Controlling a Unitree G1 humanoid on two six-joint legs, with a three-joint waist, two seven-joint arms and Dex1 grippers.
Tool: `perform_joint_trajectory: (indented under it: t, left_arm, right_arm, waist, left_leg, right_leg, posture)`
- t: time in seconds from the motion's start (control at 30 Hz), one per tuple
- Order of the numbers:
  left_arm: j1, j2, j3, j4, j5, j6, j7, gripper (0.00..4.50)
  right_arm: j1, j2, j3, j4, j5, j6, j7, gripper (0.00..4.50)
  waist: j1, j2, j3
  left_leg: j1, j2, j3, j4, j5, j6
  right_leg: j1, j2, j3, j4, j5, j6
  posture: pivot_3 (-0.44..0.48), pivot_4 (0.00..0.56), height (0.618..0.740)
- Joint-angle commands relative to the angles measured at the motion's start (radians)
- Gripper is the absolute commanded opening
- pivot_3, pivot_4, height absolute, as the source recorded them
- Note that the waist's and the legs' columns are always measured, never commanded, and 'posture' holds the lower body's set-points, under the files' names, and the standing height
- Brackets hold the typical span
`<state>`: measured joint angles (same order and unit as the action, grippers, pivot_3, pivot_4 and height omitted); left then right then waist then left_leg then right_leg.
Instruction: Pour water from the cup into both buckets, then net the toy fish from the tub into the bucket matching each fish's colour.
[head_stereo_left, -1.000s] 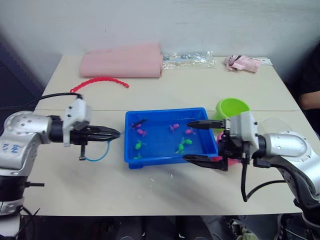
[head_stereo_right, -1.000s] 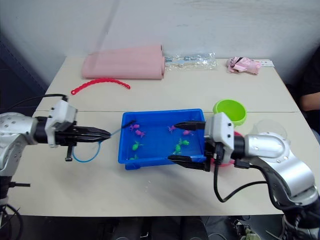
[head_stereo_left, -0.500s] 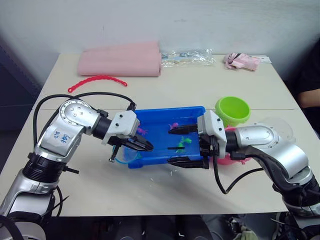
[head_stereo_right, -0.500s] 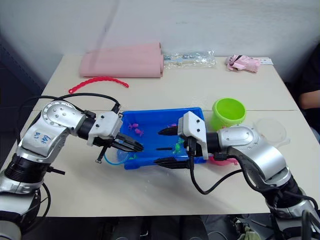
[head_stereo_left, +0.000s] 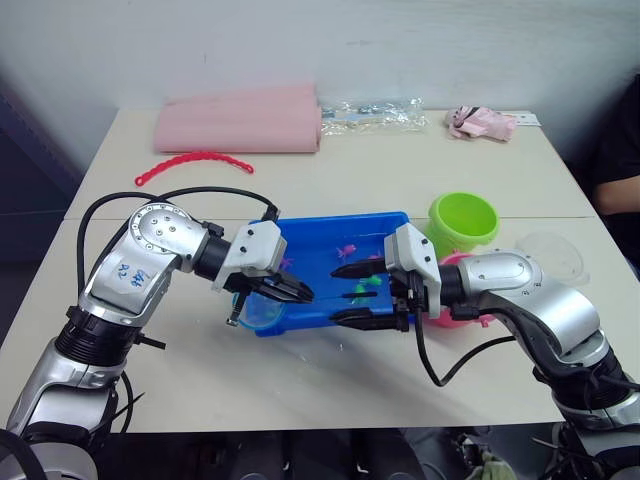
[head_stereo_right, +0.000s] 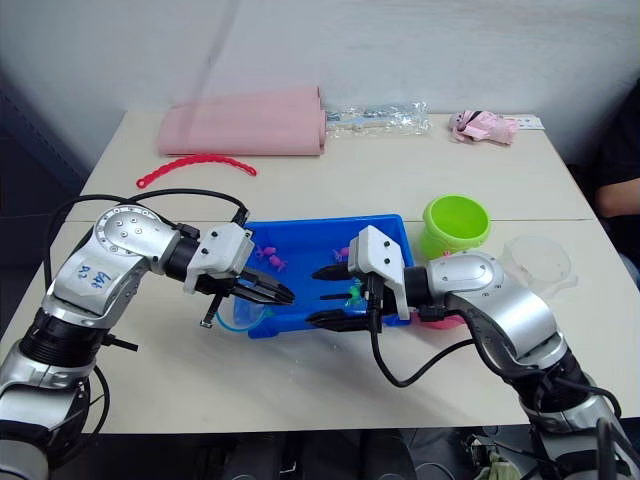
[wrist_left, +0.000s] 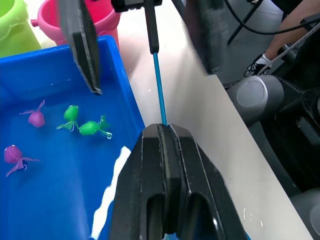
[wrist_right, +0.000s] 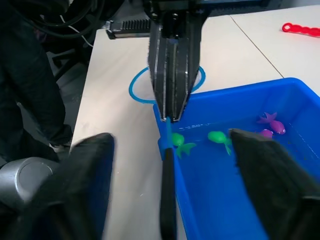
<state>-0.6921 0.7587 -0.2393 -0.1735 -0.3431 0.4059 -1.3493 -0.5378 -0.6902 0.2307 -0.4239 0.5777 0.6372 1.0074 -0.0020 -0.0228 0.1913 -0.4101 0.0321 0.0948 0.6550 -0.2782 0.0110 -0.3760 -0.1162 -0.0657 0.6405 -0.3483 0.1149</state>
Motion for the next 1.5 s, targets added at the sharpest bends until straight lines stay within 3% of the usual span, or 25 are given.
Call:
perform_joint_trajectory:
  t: [0.03, 0.07, 0.2, 0.33, 0.37, 0.43, 0.5, 0.7, 0.83, 0.93, 1.13, 1.33, 1.5]
  left_arm:
    - [-0.004, 0.006, 0.015, -0.037, -0.006, 0.007, 0.005, 0.0]
    - [-0.005, 0.007, 0.015, -0.036, -0.004, 0.008, 0.005, 0.0]
    - [-0.01, 0.005, 0.013, -0.031, 0.004, 0.011, 0.014, 0.0]
    - [-0.008, -0.004, 0.038, -0.032, -0.027, 0.041, 0.033, 0.0]
    - [-0.004, -0.019, 0.066, -0.037, -0.062, 0.055, 0.046, 0.53]
    - [0.001, -0.052, 0.137, -0.051, -0.151, 0.102, 0.078, 0.96]
    - [0.005, -0.088, 0.233, -0.047, -0.231, 0.106, 0.115, 1.81]
    - [0.018, -0.054, 0.439, 0.002, -0.351, 0.179, 0.197, 4.45]
    - [0.123, -0.023, 0.562, 0.065, -0.291, 0.031, 0.198, 4.48]
    - [0.263, 0.024, 0.577, 0.041, -0.282, 0.03, 0.157, 4.48]
    - [0.484, -0.003, 0.564, -0.022, -0.248, -0.048, 0.174, 4.48]
    - [0.524, -0.043, 0.5, -0.054, -0.223, -0.077, 0.207, 4.48]
    - [0.508, -0.055, 0.473, -0.061, -0.218, -0.081, 0.225, 4.48]
  right_arm:
    - [-0.019, 0.008, -0.016, -0.012, -0.009, -0.01, 0.005, 1.85]
    - [-0.021, 0.009, -0.016, -0.012, -0.01, -0.009, 0.006, 1.1]
    - [-0.028, 0.005, -0.012, -0.008, -0.019, -0.012, 0.018, 0.04]
    - [-0.025, 0.001, -0.015, -0.007, -0.027, -0.016, 0.03, 0.04]
    - [-0.023, 0.001, -0.018, -0.006, -0.031, -0.021, 0.033, 0.0]
    - [-0.021, -0.002, -0.023, -0.007, -0.032, -0.026, 0.04, 0.0]
    - [-0.02, -0.008, -0.033, -0.005, -0.034, -0.035, 0.046, 0.0]
    - [-0.003, -0.057, -0.094, 0.008, -0.031, -0.075, 0.081, 0.0]
    - [0.04, -0.132, -0.198, 0.036, -0.037, -0.095, 0.094, 0.0]
    - [0.097, -0.2, -0.293, 0.057, -0.022, -0.06, 0.088, 0.0]
    - [0.211, -0.304, -0.401, 0.091, -0.032, 0.024, 0.068, 0.0]
    - [0.209, -0.356, -0.369, 0.121, -0.056, 0.128, 0.029, 0.0]
    - [0.153, -0.329, -0.321, 0.138, -0.052, 0.212, -0.023, 0.0]
  waist:
    - [0.0, 0.0, 0.0]
    - [0.0, 0.0, 0.0]
    - [0.0, 0.0, 0.0]
    - [0.0, 0.0, 0.0]
    - [0.0, 0.0, 0.0]
    - [0.0, 0.0, 0.0]
    - [0.0, 0.0, 0.0]
    - [-0.003, 0.0, 0.0]
    - [-0.001, 0.0, 0.0]
    - [-0.001, 0.0, 0.0]
    - [0.0, 0.0, 0.0]
    - [-0.001, 0.0, 0.0]
    - [-0.002, 0.0, 0.0]
  left_leg:
    - [0.0, 0.0, 0.0, 0.0, 0.0, 0.0]
    - [0.0, 0.0, 0.0, 0.0, 0.0, 0.0]
    - [0.0, 0.0, 0.0, 0.001, 0.0, 0.0]
    - [0.0, 0.0, 0.0, 0.002, 0.0, 0.0]
    - [0.0, 0.0, 0.0, 0.002, 0.0, 0.0]
    - [0.0, 0.0, 0.0, 0.002, 0.0, 0.0]
    - [0.0, 0.0, -0.001, 0.003, 0.0, 0.0]
    - [0.0, 0.001, -0.001, 0.004, 0.0, 0.0]
    - [0.0, 0.0, -0.001, 0.004, 0.0, 0.0]
    - [0.0, 0.0, -0.001, 0.004, 0.0, 0.0]
    - [0.001, 0.0, 0.0, 0.003, -0.001, 0.001]
    - [0.002, 0.0, 0.0, 0.003, -0.002, 0.002]
    - [0.004, -0.002, 0.0, 0.001, -0.002, 0.002]
  right_leg:
    - [0.0, 0.0, 0.0, 0.0, 0.0, 0.0]
    - [0.0, 0.0, 0.0, 0.0, 0.0, 0.0]
    - [0.0, 0.0, 0.0, 0.001, 0.0, 0.0]
    - [0.0, 0.0, 0.0, 0.002, 0.0, 0.0]
    - [0.0, 0.0, 0.0, 0.002, 0.0, 0.0]
    - [0.0, 0.0, 0.0, 0.002, 0.0, 0.0]
    - [0.0, 0.0, 0.0, 0.003, 0.0, 0.0]
    - [0.0, 0.0, 0.0, 0.004, 0.0, 0.0]
    - [0.001, 0.0, 0.0, 0.004, 0.0, 0.0]
    - [0.001, -0.001, 0.0, 0.003, 0.0, 0.0]
    - [0.001, -0.003, 0.001, 0.002, 0.0, 0.0]
    - [0.002, -0.009, 0.001, -0.001, 0.0, 0.0]
    - [0.002, -0.012, 0.001, 0.0, 0.0, 0.0]
  posture:
    - [0.0, 0.15, 0.74]
    - [0.0, 0.15, 0.74]
    - [0.0, 0.15, 0.74]
    - [0.0, 0.15, 0.74]
    - [0.0, 0.15, 0.74]
    - [0.0, 0.15, 0.74]
    - [0.0, 0.15, 0.74]
    - [0.0, 0.15, 0.74]
    - [0.0, 0.15, 0.74]
    - [0.0, 0.15, 0.74]
    - [0.0, 0.15, 0.74]
    - [0.0, 0.15, 0.74]
    - [0.0, 0.15, 0.74]
